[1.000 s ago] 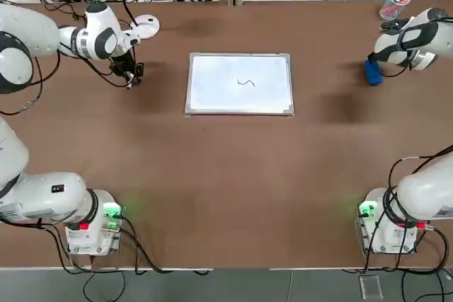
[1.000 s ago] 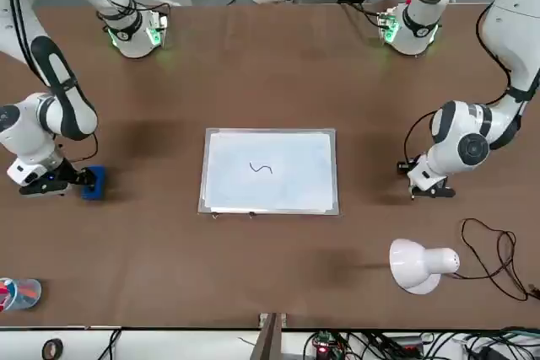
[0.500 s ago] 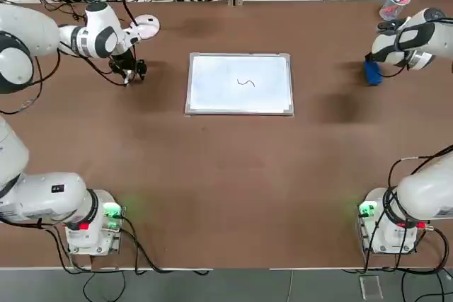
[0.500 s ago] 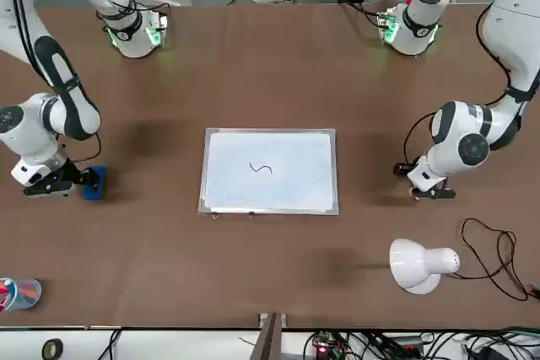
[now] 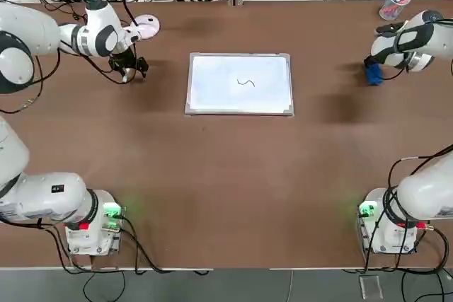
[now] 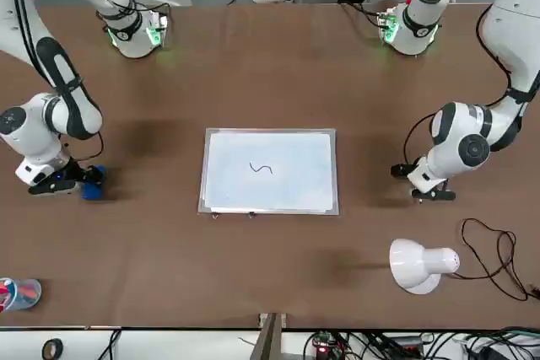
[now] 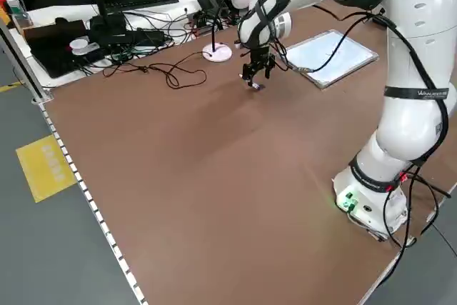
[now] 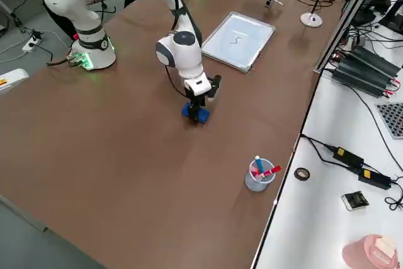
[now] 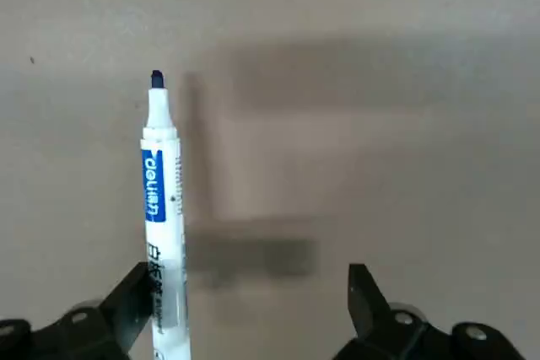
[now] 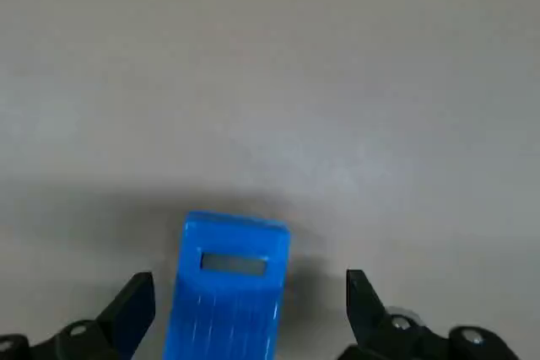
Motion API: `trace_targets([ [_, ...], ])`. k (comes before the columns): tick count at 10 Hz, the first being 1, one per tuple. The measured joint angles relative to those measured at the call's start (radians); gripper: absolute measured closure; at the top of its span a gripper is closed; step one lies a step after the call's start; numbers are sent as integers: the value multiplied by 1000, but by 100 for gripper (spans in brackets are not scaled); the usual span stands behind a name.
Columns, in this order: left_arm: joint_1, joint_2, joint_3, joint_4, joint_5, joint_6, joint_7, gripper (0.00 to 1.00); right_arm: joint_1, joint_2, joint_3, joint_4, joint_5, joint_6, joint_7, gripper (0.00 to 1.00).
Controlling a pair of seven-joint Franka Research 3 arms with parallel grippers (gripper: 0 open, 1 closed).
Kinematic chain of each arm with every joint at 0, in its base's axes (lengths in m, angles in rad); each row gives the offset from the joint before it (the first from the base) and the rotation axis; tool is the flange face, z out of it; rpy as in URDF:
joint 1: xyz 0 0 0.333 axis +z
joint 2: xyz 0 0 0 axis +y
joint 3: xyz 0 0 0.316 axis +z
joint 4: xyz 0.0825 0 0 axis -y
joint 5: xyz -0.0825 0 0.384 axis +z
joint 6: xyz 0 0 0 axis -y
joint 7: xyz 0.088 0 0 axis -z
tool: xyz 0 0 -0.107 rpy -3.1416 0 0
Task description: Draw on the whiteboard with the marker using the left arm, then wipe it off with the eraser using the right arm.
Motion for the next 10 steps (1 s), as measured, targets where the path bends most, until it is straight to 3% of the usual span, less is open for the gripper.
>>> trace_targets([
  [10,-1,1,-1,22,0,0,0,0,-3,0,-3,0,1,-12,0,0],
])
